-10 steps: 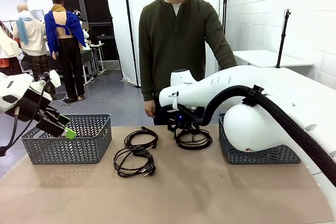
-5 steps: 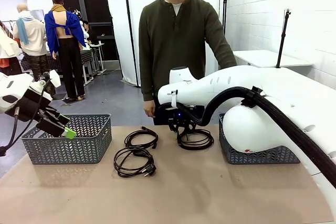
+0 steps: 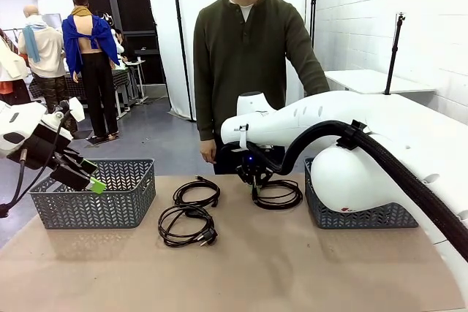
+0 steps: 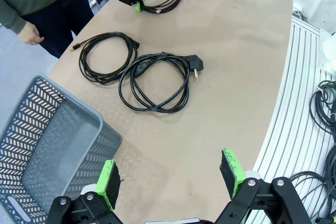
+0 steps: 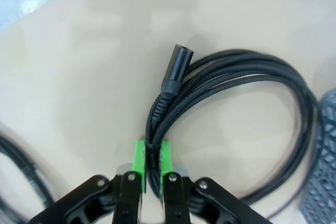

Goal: Organize the cables according to human instructions.
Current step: Pick up a bundle of cables and place it in the basket indicated by the human.

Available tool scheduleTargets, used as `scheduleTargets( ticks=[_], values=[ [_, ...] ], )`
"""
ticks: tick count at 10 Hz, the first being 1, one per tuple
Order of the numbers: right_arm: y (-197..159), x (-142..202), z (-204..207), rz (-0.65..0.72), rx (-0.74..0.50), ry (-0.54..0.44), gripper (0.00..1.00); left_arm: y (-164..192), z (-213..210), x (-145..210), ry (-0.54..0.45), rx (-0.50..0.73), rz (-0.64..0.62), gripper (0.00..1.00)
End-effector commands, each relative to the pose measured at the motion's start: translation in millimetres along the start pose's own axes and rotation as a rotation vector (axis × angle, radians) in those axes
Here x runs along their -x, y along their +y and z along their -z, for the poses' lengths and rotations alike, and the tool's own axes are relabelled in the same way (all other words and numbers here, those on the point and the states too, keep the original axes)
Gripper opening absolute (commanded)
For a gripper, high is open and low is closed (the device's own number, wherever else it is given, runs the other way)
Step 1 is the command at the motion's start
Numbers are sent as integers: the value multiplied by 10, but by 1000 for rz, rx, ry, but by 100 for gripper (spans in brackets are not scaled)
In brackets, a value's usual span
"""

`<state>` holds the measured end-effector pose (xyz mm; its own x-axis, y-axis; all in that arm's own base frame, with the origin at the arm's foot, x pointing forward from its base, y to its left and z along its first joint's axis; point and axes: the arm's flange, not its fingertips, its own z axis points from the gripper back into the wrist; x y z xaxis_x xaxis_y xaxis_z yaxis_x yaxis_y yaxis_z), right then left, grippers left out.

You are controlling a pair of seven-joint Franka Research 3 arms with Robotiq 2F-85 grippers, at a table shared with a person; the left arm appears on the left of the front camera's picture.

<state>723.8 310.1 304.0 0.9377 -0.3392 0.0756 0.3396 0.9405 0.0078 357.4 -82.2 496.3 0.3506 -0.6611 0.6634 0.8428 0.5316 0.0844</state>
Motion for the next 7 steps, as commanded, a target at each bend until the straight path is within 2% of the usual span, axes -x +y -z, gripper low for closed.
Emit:
scheduleTargets(
  ticks=[1, 4, 7],
  values=[
    [18, -35, -13, 20, -9, 7, 0, 37, 2, 25, -9, 13, 7, 100],
    [-2, 99, -450, -103, -55, -3, 0, 37, 2, 25, -9, 13, 7, 100],
    [-34, 358, -917, -417, -71, 93, 0, 37, 2, 25, -9, 13, 7, 100]
  ],
)
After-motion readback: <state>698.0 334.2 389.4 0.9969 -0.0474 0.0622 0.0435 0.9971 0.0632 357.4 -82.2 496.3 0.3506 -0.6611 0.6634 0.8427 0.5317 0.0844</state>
